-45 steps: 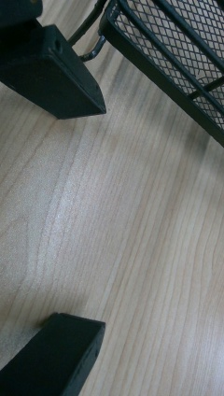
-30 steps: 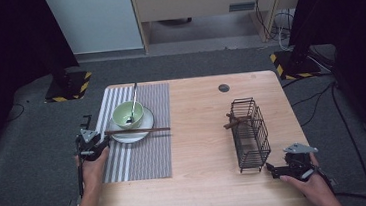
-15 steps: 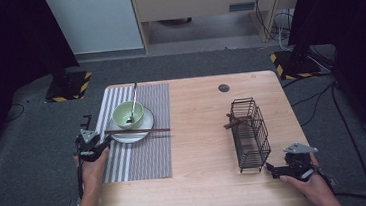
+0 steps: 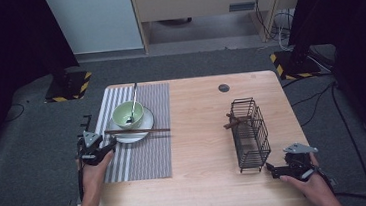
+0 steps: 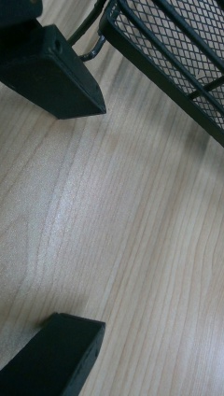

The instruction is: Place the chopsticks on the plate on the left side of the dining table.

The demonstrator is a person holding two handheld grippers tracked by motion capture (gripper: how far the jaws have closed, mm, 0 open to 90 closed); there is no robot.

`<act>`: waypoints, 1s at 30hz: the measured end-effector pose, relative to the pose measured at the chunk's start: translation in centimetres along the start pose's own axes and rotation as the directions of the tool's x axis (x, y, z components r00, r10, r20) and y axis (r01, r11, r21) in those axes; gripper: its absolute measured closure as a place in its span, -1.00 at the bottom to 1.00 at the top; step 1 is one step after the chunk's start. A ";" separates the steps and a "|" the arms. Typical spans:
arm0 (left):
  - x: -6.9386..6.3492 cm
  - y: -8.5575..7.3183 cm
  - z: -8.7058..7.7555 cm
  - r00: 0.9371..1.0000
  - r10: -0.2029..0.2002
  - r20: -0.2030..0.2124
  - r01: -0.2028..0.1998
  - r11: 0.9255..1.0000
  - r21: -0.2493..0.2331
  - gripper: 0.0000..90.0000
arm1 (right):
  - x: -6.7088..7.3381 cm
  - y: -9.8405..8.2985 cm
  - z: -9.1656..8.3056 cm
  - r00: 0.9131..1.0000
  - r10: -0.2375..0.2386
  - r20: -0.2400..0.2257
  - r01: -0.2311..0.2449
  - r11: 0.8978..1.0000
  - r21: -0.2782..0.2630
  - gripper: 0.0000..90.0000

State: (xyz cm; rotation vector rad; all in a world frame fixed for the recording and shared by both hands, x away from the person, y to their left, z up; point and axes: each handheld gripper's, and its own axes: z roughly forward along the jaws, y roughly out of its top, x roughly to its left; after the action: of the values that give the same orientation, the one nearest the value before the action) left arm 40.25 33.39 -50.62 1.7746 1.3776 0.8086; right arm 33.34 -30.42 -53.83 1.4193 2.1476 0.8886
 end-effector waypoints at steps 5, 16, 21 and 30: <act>-0.8 0.0 0.2 1.000 0.015 0.027 -0.015 1.000 0.015 -0.24 | 0.0 0.0 0.0 1.000 0.002 -0.001 -0.002 1.000 0.000 -0.99; -1.8 0.1 0.4 0.997 0.019 0.081 -0.023 0.998 0.054 -0.39 | 0.0 0.0 0.0 1.000 0.000 0.000 0.000 1.000 0.000 -0.99; -2.3 0.3 0.4 0.993 0.003 0.120 -0.009 0.998 0.055 -0.46 | 0.0 0.0 0.0 1.000 0.000 0.000 0.000 1.000 0.000 -0.99; -4.2 0.8 0.3 0.981 0.016 0.192 -0.029 0.998 0.062 -0.57 | 0.0 0.0 0.0 1.000 0.002 -0.001 -0.002 1.000 0.001 -0.99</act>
State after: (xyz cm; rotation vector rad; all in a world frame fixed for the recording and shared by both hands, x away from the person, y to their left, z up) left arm 39.98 29.14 -50.23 1.8680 1.2715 0.5933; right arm 33.32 -30.41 -53.82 1.4223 2.1473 0.8895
